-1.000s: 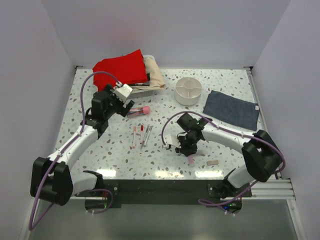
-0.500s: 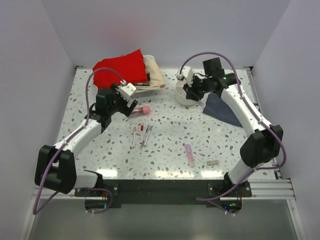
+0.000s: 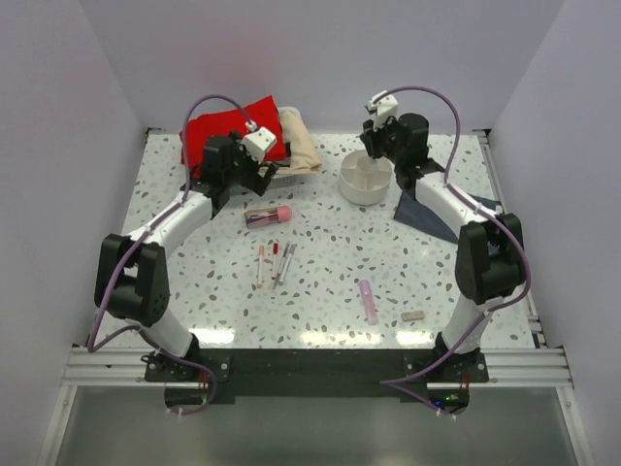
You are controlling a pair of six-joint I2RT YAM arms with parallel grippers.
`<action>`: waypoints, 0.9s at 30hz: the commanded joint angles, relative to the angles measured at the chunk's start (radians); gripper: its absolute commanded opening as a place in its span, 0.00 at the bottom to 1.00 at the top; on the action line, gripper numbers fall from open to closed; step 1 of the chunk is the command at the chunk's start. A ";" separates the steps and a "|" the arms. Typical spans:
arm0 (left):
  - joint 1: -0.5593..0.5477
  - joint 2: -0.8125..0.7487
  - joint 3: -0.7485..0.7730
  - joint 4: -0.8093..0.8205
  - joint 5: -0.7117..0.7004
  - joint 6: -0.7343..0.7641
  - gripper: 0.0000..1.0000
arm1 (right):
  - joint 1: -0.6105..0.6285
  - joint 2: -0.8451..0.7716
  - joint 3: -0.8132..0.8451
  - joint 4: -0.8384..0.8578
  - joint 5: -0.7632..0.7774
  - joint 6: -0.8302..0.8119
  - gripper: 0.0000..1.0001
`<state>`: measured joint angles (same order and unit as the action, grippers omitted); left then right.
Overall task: Sort the stationery into containers
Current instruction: Place the stationery in the storage box.
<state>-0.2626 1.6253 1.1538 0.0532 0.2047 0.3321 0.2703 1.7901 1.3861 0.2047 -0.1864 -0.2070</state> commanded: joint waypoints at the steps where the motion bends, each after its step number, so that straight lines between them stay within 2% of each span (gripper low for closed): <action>1: -0.006 0.054 0.086 -0.035 -0.004 -0.005 1.00 | 0.001 0.026 0.093 0.234 0.099 0.051 0.00; 14: -0.010 0.182 0.253 -0.104 -0.016 -0.007 1.00 | -0.043 0.167 0.148 0.274 0.200 0.069 0.00; 27: -0.010 0.171 0.251 -0.095 -0.048 -0.011 1.00 | -0.051 0.190 0.071 0.257 0.217 0.118 0.00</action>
<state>-0.2653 1.8141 1.3788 -0.0620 0.1730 0.3321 0.2211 1.9877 1.4803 0.4126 0.0074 -0.1253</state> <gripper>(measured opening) 0.997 0.279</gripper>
